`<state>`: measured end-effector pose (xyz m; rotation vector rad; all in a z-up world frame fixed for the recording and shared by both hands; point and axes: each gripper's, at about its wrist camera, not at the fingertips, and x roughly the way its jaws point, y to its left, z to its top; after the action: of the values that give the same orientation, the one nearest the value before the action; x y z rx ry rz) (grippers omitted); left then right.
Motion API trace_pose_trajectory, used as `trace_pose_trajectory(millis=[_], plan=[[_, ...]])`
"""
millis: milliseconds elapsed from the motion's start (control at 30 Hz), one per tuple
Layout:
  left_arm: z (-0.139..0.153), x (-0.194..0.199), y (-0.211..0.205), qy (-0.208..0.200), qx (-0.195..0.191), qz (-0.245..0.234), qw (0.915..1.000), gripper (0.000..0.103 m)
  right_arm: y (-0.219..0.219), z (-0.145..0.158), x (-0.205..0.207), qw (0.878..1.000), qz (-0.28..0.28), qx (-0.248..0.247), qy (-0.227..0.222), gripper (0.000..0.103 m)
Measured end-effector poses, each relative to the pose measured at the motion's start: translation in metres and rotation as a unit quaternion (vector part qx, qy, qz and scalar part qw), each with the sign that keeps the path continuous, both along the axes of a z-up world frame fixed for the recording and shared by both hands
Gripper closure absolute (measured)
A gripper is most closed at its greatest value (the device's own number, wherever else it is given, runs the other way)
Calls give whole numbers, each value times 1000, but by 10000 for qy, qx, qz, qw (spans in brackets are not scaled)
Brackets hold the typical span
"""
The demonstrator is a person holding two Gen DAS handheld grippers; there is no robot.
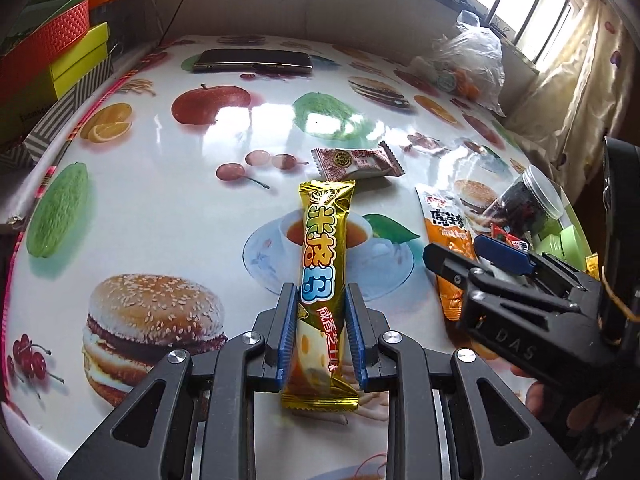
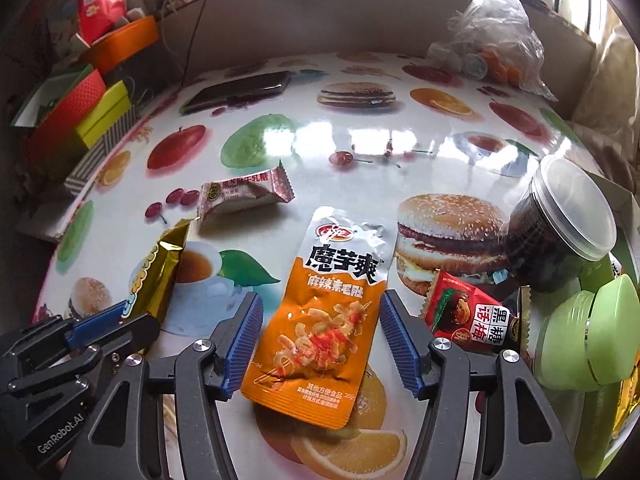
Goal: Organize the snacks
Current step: 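Lift the stick snack and orange packet with both tools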
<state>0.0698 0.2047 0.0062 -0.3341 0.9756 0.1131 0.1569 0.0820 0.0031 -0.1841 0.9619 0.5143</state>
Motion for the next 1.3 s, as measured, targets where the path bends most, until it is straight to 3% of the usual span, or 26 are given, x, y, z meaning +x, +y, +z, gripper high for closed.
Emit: trace_pose_trajectory(millis=[200,267,367,467,600,700,733,1300], plan=[[0,4,1,7,27,-42,10000,77,-2,-1,0,9998,-39,-96,-155,42],[1,6,0,-21,1,-76,10000,65,-4,-1,1,9998,-55,-77,-163,42],[1,11,-5,18,94,-114,9999,56,-5,-2,0,9998,-21,-64,-180,42],[1,15,-11,41,285,-119,9995,56,-6,-2,-1,9997,-27,-71,-231,48],[0,17,-8,-12,221,-27,9998,56,-10,-2,-2,9996,-62,-26,-270,54],[0,18,-10,28,391,36,9992,67,-11,-1,-4,9995,-74,-24,-295,57],[0,17,-10,45,427,51,9991,80,-11,-1,-4,9995,-79,-19,-303,58],[8,8,-26,-24,224,212,9995,80,-24,7,-18,9987,103,339,-354,72]])
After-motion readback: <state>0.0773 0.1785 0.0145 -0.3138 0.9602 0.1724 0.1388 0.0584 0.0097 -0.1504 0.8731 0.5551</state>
